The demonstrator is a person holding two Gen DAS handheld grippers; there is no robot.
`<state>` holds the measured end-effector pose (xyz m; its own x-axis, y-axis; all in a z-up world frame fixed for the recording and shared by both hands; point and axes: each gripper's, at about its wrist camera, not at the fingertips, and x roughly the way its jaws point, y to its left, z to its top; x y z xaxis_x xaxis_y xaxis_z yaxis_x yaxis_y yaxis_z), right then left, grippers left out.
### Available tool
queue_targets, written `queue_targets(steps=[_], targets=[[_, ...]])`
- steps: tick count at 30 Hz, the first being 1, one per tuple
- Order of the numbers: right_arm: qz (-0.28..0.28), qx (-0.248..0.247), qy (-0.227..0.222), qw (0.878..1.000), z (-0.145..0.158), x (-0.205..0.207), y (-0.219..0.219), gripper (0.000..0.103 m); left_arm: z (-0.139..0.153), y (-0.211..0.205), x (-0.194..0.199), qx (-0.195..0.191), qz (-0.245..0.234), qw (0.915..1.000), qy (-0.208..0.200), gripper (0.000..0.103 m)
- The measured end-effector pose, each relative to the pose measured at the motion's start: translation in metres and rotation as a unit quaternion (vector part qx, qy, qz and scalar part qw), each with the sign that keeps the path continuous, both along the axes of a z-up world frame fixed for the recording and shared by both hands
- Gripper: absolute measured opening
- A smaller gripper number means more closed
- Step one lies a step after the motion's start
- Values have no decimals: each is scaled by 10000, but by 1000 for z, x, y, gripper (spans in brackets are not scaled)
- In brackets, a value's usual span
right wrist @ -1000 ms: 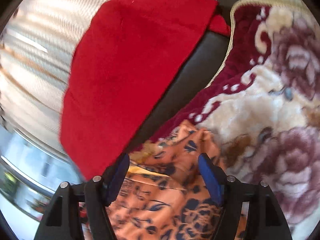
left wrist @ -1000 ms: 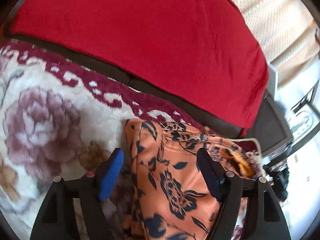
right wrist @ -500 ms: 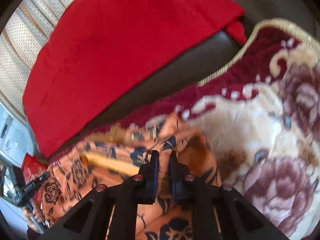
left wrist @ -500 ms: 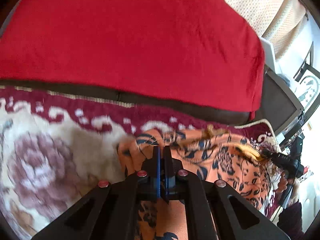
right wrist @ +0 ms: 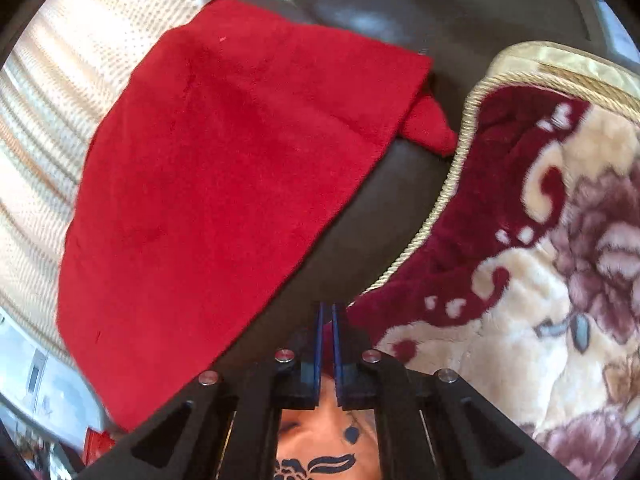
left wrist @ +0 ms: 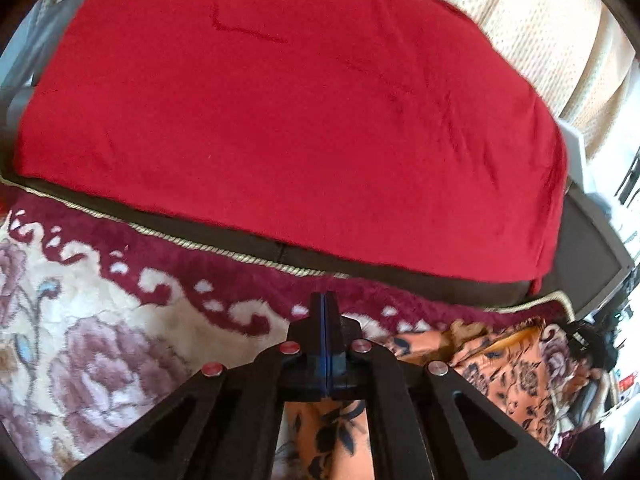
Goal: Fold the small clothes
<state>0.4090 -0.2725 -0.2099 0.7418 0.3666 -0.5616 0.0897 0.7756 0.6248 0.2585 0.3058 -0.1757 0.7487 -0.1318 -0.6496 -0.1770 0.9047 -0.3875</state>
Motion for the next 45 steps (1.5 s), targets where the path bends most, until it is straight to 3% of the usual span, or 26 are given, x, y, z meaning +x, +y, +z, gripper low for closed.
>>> queue_targets(steps=[2, 4, 6, 7, 8, 10, 14, 15, 16, 17, 18, 19, 20, 21, 23, 26, 29, 32, 34, 37, 39, 40, 42, 44, 45], targets=[[225, -217, -23, 9995, 7, -3, 5, 6, -3, 5, 1, -98, 64, 9999, 115, 1], [422, -522, 53, 9977, 11, -6, 12, 8, -6, 9, 1, -439, -34, 9988, 212, 17], [592, -725, 99, 9956, 9, -7, 20, 33, -4, 6, -2, -601, -183, 9979, 165, 66], [697, -760, 78, 9946, 6, -7, 25, 69, -3, 3, -3, -544, -189, 9982, 173, 75], [776, -761, 6, 9941, 3, -6, 30, 90, -2, -2, -4, -494, -242, 9983, 169, 79], [863, -837, -189, 9926, -2, -6, 38, 89, -3, -7, -3, -578, -414, 9973, 166, 79], [1156, -1211, 16, 9859, -16, 13, 64, 86, -17, -14, 9, -771, -561, 9942, 498, 79], [1253, -1381, 75, 9824, -19, 18, 73, 80, -23, -16, 13, -718, -532, 9940, 633, 79], [1393, -1606, 231, 9769, -23, 23, 83, 50, -27, -19, 15, -676, -513, 9937, 732, 77], [1521, -1833, 379, 9705, -26, 26, 92, 18, -31, -21, 18, -633, -513, 9934, 810, 58], [1595, -2018, 443, 9653, -29, 26, 99, 12, -35, -23, 19, -594, -522, 9930, 872, 26], [1652, -2240, 426, 9595, -31, 24, 107, 9, -39, -25, 21, -560, -520, 9925, 950, 13], [1671, -2424, 387, 9549, -31, 21, 112, 8, -41, -27, 22, -540, -489, 9925, 981, 11], [1642, -2538, 348, 9526, -27, 18, 115, 8, -40, -29, 22, -466, -443, 9935, 940, 10], [1381, -2470, 94, 9591, -10, 11, 109, 8, -27, -34, 17, -239, -411, 9961, 737, 9], [821, -2168, -397, 9720, 21, -2, 84, 8, 6, -43, 1, 261, -393, 9989, 76, 9], [339, -1865, -570, 9802, 29, -6, 61, 8, 11, -40, -2, 782, -9, 9969, -28, 13], [136, -1657, -97, 9860, -4, 8, 48, 8, -25, -31, 14, 893, 181, 9932, 722, 14], [336, -1509, 435, 9870, -39, 22, 47, 11, -52, -31, 24, 1252, 296, 9834, 1276, 14], [586, -1355, 1149, 9823, -73, 35, 50, 12, -50, -34, 21, 1411, 345, 9803, 1337, 14], [488, -1316, 1072, 9843, -66, 33, 45, 14, -26, -36, 9, 1463, 442, 9837, 946, 14], [388, -1334, 907, 9861, -57, 29, 43, 19, -14, -38, 2, 1550, 521, 9834, 785, 17], [118, -1424, 568, 9881, -36, 17, 34, 32, 8, -45, -15, 1696, 609, 9827, 436, 39], [-154, -1458, 230, 9889, -17, -1, 27, 76, 23, -58, -27, 1661, 452, 9849, 161, 53], [-267, -1406, -15, 9897, -8, -15, 23, 77, 28, -66, -31, 1637, 317, 9860, 86, 59]])
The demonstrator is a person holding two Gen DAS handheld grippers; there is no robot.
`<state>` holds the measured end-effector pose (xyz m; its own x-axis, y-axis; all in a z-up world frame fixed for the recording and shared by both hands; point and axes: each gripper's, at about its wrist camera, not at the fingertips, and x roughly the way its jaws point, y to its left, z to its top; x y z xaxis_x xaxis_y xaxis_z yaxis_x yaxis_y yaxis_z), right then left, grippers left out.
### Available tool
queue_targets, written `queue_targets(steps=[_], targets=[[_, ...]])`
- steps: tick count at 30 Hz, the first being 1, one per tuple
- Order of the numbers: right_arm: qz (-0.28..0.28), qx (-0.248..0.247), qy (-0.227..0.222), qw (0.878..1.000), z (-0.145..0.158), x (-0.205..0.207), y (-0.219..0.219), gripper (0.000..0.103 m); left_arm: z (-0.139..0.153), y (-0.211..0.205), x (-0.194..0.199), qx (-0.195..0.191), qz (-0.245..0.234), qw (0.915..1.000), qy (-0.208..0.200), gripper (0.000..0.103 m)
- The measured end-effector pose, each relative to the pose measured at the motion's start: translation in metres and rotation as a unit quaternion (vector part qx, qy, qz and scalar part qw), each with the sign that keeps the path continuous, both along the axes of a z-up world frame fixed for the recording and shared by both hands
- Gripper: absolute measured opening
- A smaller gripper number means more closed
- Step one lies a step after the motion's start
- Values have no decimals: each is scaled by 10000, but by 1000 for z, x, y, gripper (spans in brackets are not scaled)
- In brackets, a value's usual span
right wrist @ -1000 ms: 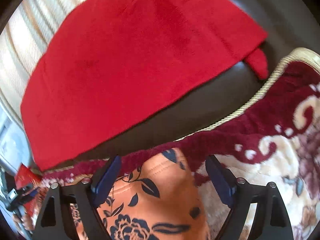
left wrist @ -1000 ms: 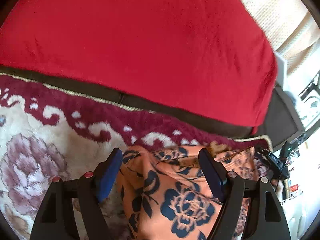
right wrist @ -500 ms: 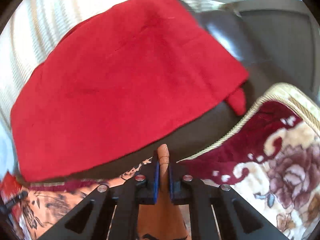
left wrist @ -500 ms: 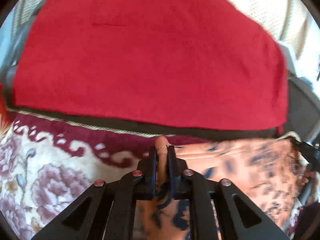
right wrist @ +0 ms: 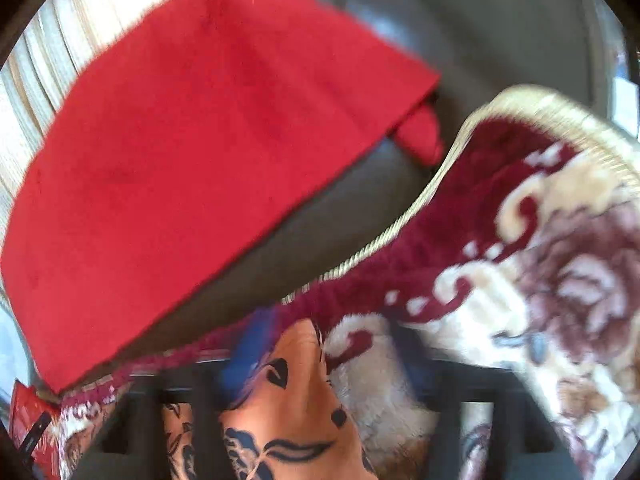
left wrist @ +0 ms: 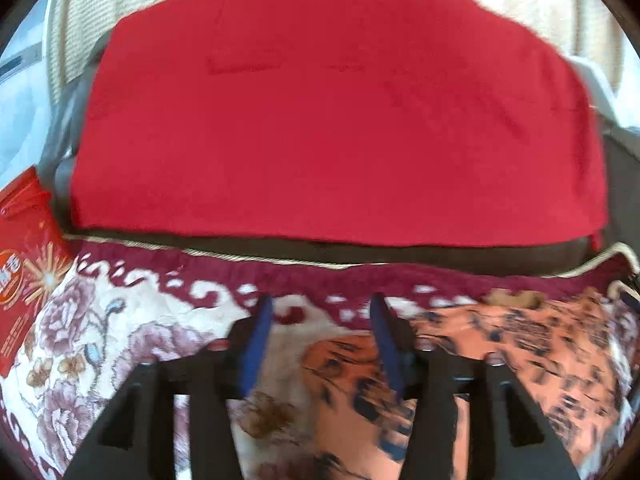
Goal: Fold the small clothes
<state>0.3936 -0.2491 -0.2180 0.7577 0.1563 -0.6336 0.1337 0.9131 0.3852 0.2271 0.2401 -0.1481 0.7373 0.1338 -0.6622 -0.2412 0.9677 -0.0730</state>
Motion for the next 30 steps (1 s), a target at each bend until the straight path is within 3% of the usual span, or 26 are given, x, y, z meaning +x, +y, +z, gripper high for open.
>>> queue_targets(steps=[4, 7, 12, 13, 15, 17, 23, 25, 27, 30], targets=[[567, -86, -188, 9982, 25, -30, 15, 74, -3, -35, -11, -83, -547, 9983, 167, 65], [1179, -276, -174, 9925, 30, -57, 47, 56, -18, -63, -18, -16, -849, 9950, 531, 66], [1757, -689, 731, 9793, -9, -92, 78, 51, -72, -76, -21, 796, -755, 9821, 1531, 69], [1832, -689, 1199, 9733, -29, -93, 78, 51, -78, -73, -28, 805, -748, 9811, 1593, 69], [1898, -758, 1558, 9664, -48, -99, 75, 51, -75, -68, -33, 720, -699, 9829, 1544, 70], [2036, -977, 1415, 9638, -40, -109, 74, 50, -67, -65, -39, 633, -670, 9847, 1479, 70], [1972, -551, 548, 9773, -1, -105, 70, 50, -36, -79, -46, -63, -903, 9935, 694, 74], [2072, -270, 322, 9774, 7, -86, 81, 50, -37, -93, -42, 56, -1008, 9927, 664, 75], [2126, -62, 258, 9768, 8, -69, 95, 50, -49, -108, -33, 265, -1116, 9893, 904, 75], [2288, -263, 485, 9719, -9, -47, 125, 51, -72, -120, -20, 590, -1172, 9830, 1283, 83]])
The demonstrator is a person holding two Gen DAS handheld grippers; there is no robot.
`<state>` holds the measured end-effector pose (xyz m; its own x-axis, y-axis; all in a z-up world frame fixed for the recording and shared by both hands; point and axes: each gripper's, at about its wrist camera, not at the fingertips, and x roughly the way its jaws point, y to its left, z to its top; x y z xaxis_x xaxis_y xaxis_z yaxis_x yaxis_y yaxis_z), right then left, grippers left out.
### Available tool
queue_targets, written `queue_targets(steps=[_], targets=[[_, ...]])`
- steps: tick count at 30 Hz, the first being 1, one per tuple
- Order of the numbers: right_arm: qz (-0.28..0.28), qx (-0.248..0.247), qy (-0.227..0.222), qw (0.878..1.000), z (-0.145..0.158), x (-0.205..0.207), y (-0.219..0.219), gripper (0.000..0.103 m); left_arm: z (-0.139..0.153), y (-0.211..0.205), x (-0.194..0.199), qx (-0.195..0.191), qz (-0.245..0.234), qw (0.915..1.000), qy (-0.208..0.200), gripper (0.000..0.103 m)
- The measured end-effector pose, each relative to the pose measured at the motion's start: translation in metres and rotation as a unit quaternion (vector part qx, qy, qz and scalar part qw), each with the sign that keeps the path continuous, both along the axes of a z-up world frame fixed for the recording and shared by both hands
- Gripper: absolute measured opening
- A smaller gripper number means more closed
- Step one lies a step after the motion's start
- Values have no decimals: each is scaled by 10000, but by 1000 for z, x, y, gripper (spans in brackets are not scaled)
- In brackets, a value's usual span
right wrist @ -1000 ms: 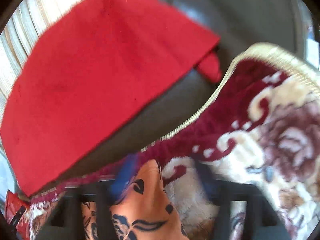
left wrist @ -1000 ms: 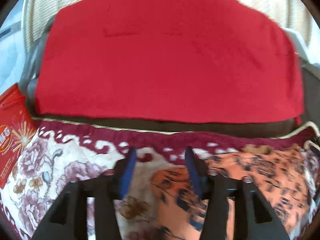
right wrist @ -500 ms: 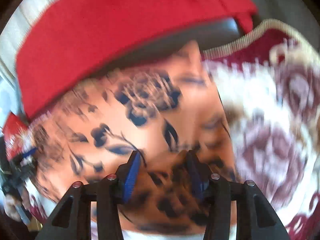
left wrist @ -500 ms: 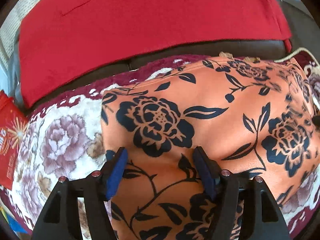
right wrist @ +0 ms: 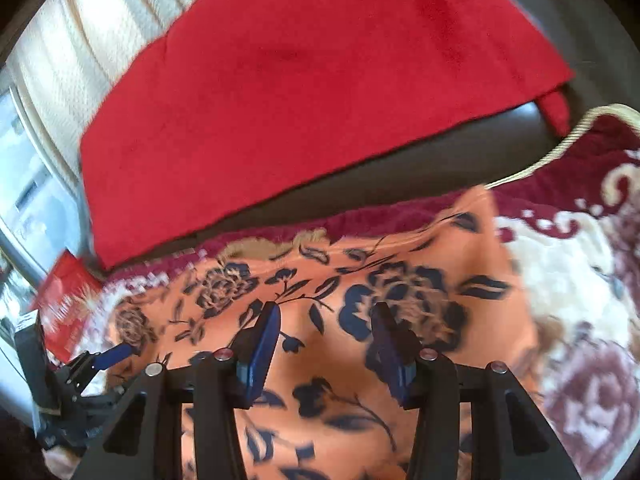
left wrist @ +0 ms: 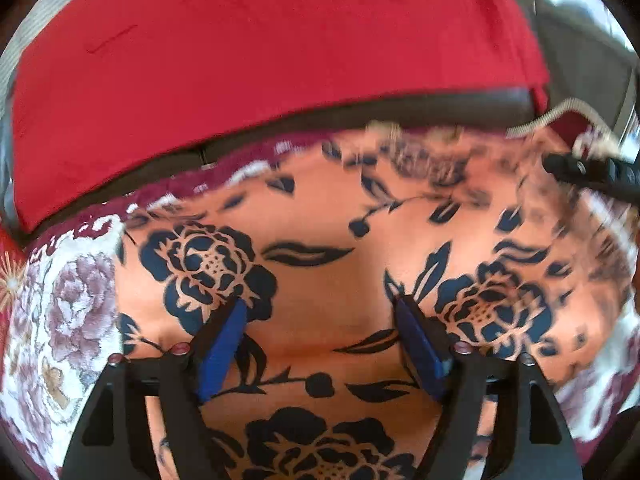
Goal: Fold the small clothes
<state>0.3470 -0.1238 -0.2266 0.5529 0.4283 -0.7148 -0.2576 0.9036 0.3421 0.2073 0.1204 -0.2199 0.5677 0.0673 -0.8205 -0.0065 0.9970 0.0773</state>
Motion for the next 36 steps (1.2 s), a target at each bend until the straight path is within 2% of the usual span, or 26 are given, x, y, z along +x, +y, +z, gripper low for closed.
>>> queue_targets(steps=[3, 4, 6, 8, 13, 15, 18, 19, 22, 25, 27, 29, 31, 33, 35, 36], targets=[[-172, -641, 295, 9974, -32, 18, 15, 52, 2, -1, 1, 47, -51, 10000, -47, 86], [-222, -668, 232, 9972, -36, 22, 15, 52, 5, 1, 0, -12, -54, 10000, -47, 86], [-331, -750, 217, 9964, -29, 21, 15, 50, 11, 7, -5, -79, -64, 9998, -156, 86], [-425, -734, 88, 9964, -14, 10, 13, 50, 19, 9, -15, 99, -32, 9994, -328, 86], [427, -247, -346, 9982, 14, -46, 33, 50, 33, 14, -44, 675, 491, 9945, -636, 86], [876, -314, -315, 9952, 12, -67, 56, 51, 27, 23, -48, 729, 811, 9928, -501, 86], [1211, -878, 49, 9887, -15, -83, 84, 51, 1, 38, -46, 733, 1037, 9919, 67, 89], [1269, -1150, 257, 9849, -30, -86, 91, 51, -5, 41, -45, 674, 1033, 9923, 106, 90], [1312, -1349, 106, 9821, -29, -99, 91, 51, 2, 49, -43, 440, 1120, 9927, 64, 91], [1250, -1108, 51, 9859, -16, -102, 79, 51, 19, 50, -47, 132, 1080, 9933, -401, 91], [965, -1018, -106, 9901, -9, -97, 68, 51, 27, 42, -49, -106, 860, 9945, -581, 91], [558, -829, -50, 9950, 1, -81, 49, 51, 33, 27, -52, -277, 603, 9948, -778, 91], [94, -720, 98, 9973, -5, -63, 33, 51, 30, 12, -50, -193, 393, 9958, -802, 91], [-310, -624, 424, 9967, -16, -50, 17, 51, 20, -3, -45, 33, 197, 9978, -628, 91], [-394, -390, 814, 9951, -33, -39, 7, 51, 6, -17, -37, 281, 41, 9989, -377, 91], [-358, -378, 830, 9952, -35, -38, 7, 51, -1, -26, -35, 434, 0, 9988, -231, 91]])
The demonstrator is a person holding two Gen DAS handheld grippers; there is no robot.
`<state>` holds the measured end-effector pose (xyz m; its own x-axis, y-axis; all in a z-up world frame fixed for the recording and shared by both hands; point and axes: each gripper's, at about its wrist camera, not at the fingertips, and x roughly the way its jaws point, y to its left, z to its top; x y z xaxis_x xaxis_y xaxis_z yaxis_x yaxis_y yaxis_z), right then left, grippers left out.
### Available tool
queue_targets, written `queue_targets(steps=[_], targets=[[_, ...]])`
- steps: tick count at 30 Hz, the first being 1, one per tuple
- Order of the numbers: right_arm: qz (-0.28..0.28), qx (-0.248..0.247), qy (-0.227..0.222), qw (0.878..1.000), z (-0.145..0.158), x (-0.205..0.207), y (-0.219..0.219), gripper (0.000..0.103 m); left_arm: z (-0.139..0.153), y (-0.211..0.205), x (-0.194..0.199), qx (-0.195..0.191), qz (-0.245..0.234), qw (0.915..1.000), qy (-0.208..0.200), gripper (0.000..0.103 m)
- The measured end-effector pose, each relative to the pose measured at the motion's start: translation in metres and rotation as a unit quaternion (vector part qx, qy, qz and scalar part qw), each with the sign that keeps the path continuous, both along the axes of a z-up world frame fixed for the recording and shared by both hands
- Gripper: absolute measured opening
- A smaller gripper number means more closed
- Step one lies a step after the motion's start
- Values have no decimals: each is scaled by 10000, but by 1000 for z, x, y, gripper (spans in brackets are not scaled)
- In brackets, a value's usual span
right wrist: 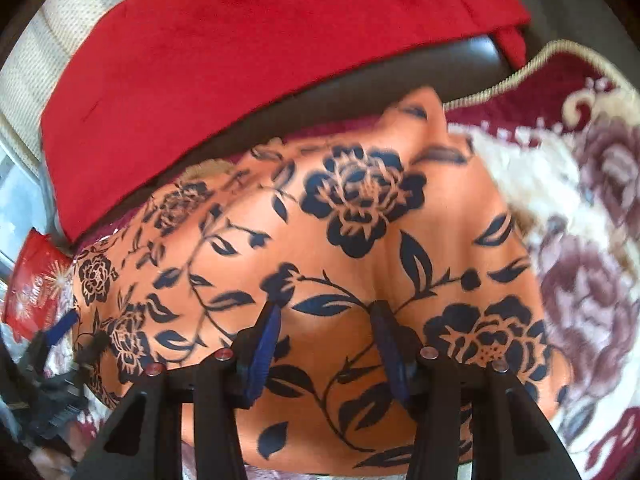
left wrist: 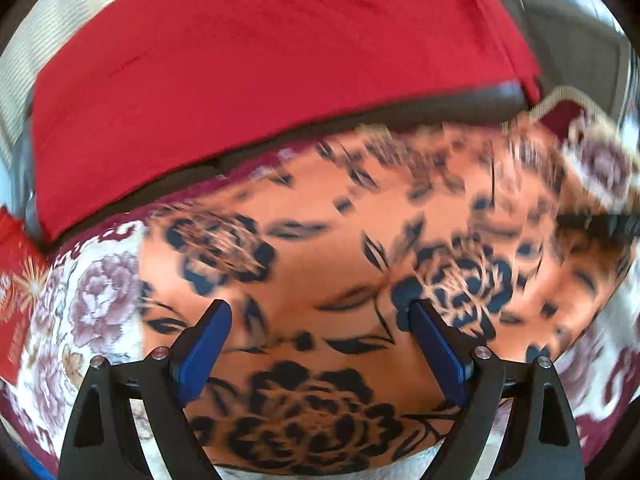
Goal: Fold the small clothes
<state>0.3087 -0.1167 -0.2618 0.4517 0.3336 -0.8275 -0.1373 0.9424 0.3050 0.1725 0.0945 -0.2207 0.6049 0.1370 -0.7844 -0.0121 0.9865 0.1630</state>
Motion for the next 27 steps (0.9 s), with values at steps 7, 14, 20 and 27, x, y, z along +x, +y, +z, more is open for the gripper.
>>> queue_targets(steps=[7, 14, 20, 27], targets=[[68, 254, -620, 9977, 27, -4, 4, 51, 5, -21, -5, 64, 125, 9999, -51, 92], [-376, 197, -513, 9978, 16, 49, 8, 51, 8, -16, -36, 8, 349, 9991, -222, 92], [-366, 148, -377, 9985, 14, 64, 11, 52, 7, -19, -44, 117, 195, 9994, -264, 92], [41, 457, -685, 9966, 45, 11, 17, 52, 6, -16, -38, 100, 173, 9995, -239, 92]])
